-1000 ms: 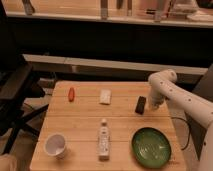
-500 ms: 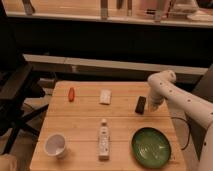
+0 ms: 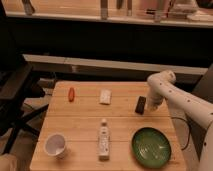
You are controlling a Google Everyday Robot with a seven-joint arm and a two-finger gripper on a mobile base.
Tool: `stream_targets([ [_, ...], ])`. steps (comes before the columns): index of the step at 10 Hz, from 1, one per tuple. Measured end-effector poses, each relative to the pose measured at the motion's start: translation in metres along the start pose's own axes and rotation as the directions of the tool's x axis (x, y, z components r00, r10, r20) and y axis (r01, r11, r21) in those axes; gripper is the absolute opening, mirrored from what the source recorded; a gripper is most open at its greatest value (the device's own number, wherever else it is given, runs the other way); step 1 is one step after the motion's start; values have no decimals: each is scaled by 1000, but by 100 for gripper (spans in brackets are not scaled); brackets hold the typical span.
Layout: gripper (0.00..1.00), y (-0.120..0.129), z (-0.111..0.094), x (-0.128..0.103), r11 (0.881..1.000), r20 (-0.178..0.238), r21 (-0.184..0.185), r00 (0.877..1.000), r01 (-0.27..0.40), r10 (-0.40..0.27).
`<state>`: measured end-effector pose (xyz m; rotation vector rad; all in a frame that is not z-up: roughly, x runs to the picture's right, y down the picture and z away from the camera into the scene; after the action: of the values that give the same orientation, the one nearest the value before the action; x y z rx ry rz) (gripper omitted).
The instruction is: Push the eraser across the table
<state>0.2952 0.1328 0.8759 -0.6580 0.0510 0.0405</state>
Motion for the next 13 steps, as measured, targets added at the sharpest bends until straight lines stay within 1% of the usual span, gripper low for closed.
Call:
stream_targets([
  [7,0,-8,3,-6,1000,5,15,1000,2,-2],
  [13,0,-12,6,-9,1000,1,23,1000,17,-17],
])
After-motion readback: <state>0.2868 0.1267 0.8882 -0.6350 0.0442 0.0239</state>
